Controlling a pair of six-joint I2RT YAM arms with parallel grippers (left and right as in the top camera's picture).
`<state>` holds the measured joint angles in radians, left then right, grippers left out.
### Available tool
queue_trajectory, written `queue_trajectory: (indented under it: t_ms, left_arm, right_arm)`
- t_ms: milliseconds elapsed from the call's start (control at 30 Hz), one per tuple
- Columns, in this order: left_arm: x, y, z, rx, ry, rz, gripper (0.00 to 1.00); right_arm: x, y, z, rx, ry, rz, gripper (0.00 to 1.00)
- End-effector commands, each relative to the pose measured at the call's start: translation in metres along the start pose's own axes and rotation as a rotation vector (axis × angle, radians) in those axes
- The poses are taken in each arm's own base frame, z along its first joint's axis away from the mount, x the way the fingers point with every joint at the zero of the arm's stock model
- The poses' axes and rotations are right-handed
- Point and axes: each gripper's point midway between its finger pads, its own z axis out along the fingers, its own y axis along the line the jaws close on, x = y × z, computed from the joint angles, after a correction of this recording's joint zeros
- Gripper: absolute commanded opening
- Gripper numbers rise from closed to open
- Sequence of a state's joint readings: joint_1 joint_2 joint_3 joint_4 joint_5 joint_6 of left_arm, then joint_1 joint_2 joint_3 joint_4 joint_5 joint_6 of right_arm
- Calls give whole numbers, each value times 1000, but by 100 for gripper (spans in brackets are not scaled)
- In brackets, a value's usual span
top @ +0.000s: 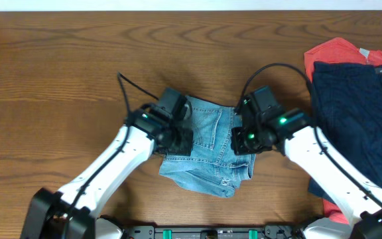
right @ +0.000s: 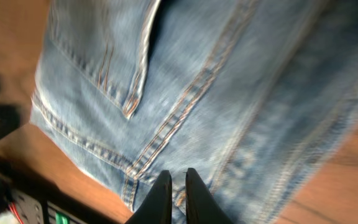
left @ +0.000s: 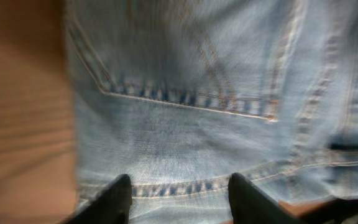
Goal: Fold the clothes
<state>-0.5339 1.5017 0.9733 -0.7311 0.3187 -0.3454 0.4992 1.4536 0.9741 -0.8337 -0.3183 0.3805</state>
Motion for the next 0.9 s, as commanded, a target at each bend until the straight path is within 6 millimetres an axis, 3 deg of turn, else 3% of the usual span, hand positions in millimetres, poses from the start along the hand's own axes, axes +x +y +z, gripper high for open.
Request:
queue_trajectory:
  t_ms: [0, 167, 267, 333, 433, 533, 633, 767, 867]
  left_arm:
    - [34, 16, 36, -35, 121, -35, 36]
    - [62, 39, 61, -95, 233, -88, 27]
    - [51, 46, 63, -94, 205, -110, 27]
    - [28, 49, 60, -66, 132, -110, 27]
    - [-15, 53, 48, -29, 9, -100, 27]
    - [-61, 54, 26, 1, -118, -80, 27]
    - [-95, 53, -6, 3, -192, -28, 27]
    - [-111, 49, -56, -12, -184, -30, 31]
    - [-96, 41, -79, -18, -107, -52, 32]
  right_arm:
    - [37, -6, 31, 26, 116, -13, 8]
    - [82, -34, 70, 92, 241, 115, 2]
    - [96, -44, 78, 101, 287, 152, 1]
    - [94, -40, 77, 78, 286, 140, 2]
    - [83, -19, 73, -26, 265, 98, 3]
    - [52, 20, 63, -201, 171, 27, 5]
    - [18, 48, 44, -289, 54, -33, 11]
    - [-18, 71, 8, -311, -87, -93, 17]
    - [-34, 72, -12, -260, -160, -142, 22]
